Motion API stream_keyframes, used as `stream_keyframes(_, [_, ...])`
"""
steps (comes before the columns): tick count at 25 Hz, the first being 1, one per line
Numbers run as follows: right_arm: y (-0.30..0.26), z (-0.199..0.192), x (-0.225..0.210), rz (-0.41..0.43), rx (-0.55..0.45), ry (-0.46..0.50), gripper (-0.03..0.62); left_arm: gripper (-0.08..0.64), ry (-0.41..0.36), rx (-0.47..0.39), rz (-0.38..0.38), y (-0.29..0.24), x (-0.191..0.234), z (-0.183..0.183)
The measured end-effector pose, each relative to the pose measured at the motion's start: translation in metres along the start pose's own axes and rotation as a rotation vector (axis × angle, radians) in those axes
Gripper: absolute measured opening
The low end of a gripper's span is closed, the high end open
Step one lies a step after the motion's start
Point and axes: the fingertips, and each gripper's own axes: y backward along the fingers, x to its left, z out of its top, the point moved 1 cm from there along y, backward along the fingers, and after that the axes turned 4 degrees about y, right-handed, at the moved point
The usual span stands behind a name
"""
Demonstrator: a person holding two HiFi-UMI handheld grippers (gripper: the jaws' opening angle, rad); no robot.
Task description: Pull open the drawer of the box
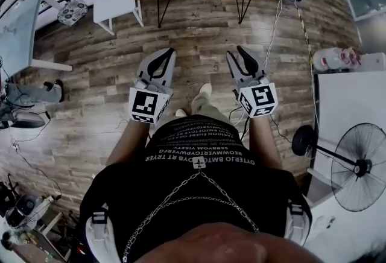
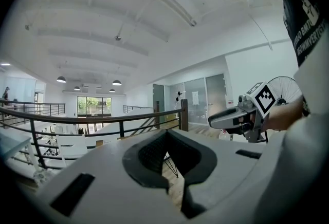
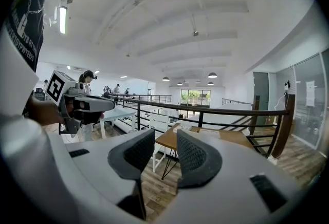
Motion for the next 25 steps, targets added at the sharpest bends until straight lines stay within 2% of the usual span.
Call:
stream_keyframes(16, [-0.036, -0.015, -0.048, 0.034, 0.025, -0.005, 0.126, 0.005, 0.023, 0.015, 0.004, -0.064, 0.004, -0.006])
stream_keyframes(25, [-0.061, -0.005, -0.08, 0.052, 0.003, -0.009, 0.127, 0.005, 0.009, -0.013, 0.025, -0.1, 0.016, 0.014])
